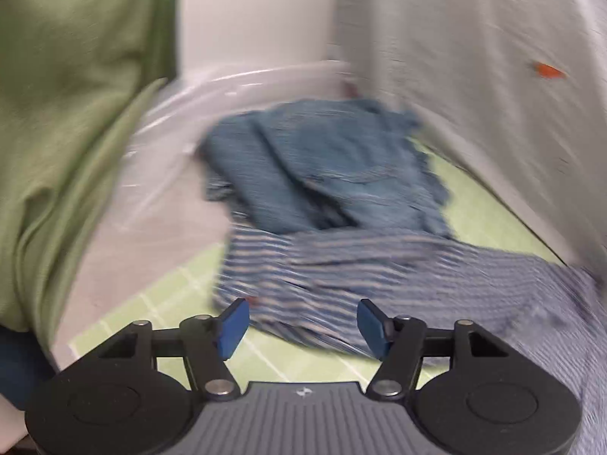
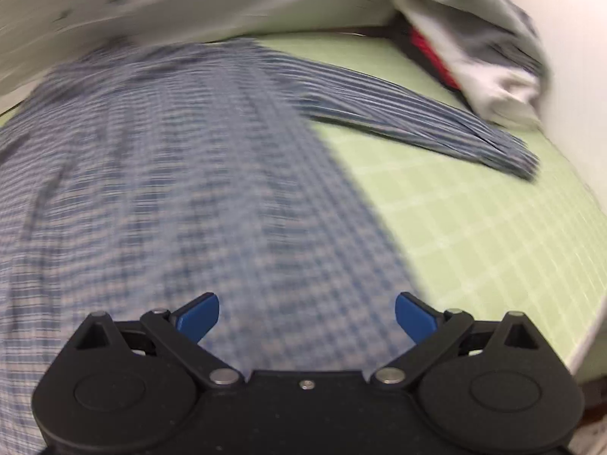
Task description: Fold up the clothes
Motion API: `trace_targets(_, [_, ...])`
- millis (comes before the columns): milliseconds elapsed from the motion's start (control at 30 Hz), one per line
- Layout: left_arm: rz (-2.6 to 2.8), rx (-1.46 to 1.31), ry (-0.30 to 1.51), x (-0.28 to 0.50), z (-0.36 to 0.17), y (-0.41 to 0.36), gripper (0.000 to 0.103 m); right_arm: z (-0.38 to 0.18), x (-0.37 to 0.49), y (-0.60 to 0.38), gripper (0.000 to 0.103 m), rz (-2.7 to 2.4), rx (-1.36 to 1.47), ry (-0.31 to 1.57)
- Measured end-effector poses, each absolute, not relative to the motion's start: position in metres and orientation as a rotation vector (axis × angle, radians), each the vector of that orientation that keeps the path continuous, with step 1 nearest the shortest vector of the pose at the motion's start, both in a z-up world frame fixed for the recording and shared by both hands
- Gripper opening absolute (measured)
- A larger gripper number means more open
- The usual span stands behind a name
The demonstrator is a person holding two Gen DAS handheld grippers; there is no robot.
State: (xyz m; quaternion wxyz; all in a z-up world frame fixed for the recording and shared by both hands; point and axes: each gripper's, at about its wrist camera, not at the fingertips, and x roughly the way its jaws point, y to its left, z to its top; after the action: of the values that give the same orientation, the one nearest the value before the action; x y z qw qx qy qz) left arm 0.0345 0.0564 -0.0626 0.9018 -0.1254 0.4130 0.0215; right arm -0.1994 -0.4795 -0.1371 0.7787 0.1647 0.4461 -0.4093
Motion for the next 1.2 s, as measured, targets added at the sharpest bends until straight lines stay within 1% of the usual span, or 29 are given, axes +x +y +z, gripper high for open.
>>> trace_targets(33, [0.020,-0.254,0.857,0.028,-0.060,0.045,0.067,-0.138,-0.211,-0.487,0.099,-0.892,0.373,0.960])
trace_targets(100, [-0.029,-0.247,0.860,0.014,-0.056,0.021,0.067,-0.141,-0.232,-0.502,0.088,-0.891,0.417,0.952])
trace_targets(167, [-0.067,-0.241,0.860,-0.001,-0.051,-0.005,0.067,-0.146,-0.249,-0.511,0.064,-0.852,0.448,0.954])
trace_targets(200, [-0.089,-0.233,0.859,-0.010,-0.048,-0.020,0.067,-0.147,-0.254,-0.511,0.059,-0.820,0.454,0.957])
trace_targets(267, [-0.124,-0.215,0.857,-0.029,-0.042,-0.049,0.067,-0.150,-0.262,-0.511,0.032,-0.745,0.451,0.959])
trace_targets(300, [-0.144,-0.202,0.857,-0.039,-0.039,-0.063,0.067,-0.149,-0.265,-0.510,0.020,-0.706,0.434,0.955])
trace_targets(333, [-0.166,-0.189,0.855,-0.048,-0.036,-0.077,0.067,-0.149,-0.267,-0.509,0.002,-0.672,0.417,0.951])
trace_targets(367, [-0.187,-0.176,0.854,-0.058,-0.034,-0.092,0.067,-0.148,-0.268,-0.509,0.002,-0.644,0.399,0.948])
trace_targets(467, [-0.234,-0.137,0.859,-0.088,-0.030,-0.134,0.067,-0.146,-0.280,-0.515,0.001,-0.614,0.383,0.938])
trace_targets(600, [-0.280,-0.116,0.868,-0.122,-0.028,-0.183,0.067,-0.144,-0.301,-0.535,0.003,-0.578,0.437,0.940])
trace_targets(633, [-0.287,-0.108,0.871,-0.130,-0.028,-0.195,0.067,-0.143,-0.305,-0.541,0.011,-0.559,0.456,0.947])
trace_targets(667, [-0.291,-0.102,0.874,-0.136,-0.029,-0.205,0.067,-0.140,-0.309,-0.547,0.030,-0.546,0.474,0.945])
trace_targets(700, [-0.295,-0.095,0.878,-0.142,-0.029,-0.215,0.067,-0.136,-0.315,-0.552,0.043,-0.546,0.483,0.918])
trace_targets(733, [-0.296,-0.092,0.879,-0.148,-0.028,-0.223,0.067,-0.130,-0.322,-0.560,0.063,-0.563,0.491,0.872])
trace_targets(767, [-0.295,-0.088,0.879,-0.153,-0.028,-0.231,0.068,-0.125,-0.328,-0.573,0.074,-0.590,0.503,0.823])
trace_targets(800, [-0.293,-0.084,0.878,-0.159,-0.027,-0.239,0.071,-0.123,-0.333,-0.590,0.077,-0.622,0.522,0.786])
trace_targets(833, [-0.288,-0.077,0.876,-0.163,-0.027,-0.246,0.072,-0.122,-0.336,-0.609,0.080,-0.661,0.542,0.760])
trace_targets(867, [-0.282,-0.070,0.874,-0.167,-0.027,-0.252,0.074,-0.123,-0.338,-0.631,0.080,-0.704,0.551,0.746])
trace_targets(1067, [-0.231,-0.008,0.879,-0.180,-0.024,-0.282,0.074,-0.141,-0.338,-0.751,0.081,-0.982,0.450,0.740])
trace_targets(1200, [-0.198,0.030,0.884,-0.181,-0.019,-0.295,0.074,-0.149,-0.336,-0.806,0.081,-1.042,0.488,0.707])
